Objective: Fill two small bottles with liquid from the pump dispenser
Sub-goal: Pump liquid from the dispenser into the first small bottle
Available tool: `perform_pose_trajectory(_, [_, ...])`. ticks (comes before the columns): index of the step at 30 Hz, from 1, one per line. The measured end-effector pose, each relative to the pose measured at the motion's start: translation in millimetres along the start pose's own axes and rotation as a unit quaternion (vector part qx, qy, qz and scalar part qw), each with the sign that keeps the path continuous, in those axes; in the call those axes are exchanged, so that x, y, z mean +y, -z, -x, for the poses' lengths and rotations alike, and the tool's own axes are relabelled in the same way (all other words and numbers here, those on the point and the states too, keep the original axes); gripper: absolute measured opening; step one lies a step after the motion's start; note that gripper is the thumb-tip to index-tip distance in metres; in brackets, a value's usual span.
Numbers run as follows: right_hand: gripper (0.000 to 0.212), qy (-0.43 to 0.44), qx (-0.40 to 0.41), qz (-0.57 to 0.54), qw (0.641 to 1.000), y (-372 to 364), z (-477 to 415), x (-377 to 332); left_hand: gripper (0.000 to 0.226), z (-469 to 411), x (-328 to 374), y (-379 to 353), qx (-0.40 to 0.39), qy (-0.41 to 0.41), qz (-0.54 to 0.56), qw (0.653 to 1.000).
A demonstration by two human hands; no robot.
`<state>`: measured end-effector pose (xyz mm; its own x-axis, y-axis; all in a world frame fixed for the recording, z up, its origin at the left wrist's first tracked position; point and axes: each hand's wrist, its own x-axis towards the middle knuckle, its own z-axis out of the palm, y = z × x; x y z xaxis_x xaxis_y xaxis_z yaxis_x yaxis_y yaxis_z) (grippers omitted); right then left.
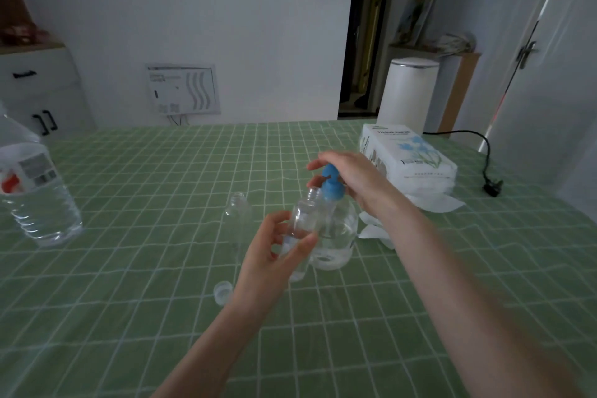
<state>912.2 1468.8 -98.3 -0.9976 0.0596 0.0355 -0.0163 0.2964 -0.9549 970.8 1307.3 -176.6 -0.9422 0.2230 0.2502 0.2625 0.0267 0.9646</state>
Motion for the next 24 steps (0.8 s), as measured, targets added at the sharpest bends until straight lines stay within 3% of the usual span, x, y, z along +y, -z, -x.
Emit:
perform_pose_trajectory(5, [0.044,0.002,0.016,-0.052,0.999,-8.3,4.4,5.5,0.057,19.5,8.5,14.0,0.03,-0.001,0.006,1.0])
perform_pose_trajectory(11, [0.038,0.011,0.016,-0.115,0.993,-12.4,7.7,6.7,0.045,30.9,21.3,52.4,0.074,-0.016,0.007,0.997])
perform_pose_trajectory(18, [0.042,0.014,0.018,-0.111,0.994,-14.8,6.3,8.7,0.031,24.2,3.1,104.2,0.151,-0.006,-0.01,0.988])
perform_pose_trajectory(24, [0.049,0.011,0.022,-0.079,0.997,-16.7,5.0,10.4,0.034,17.5,-24.8,130.7,0.181,0.024,-0.043,0.982])
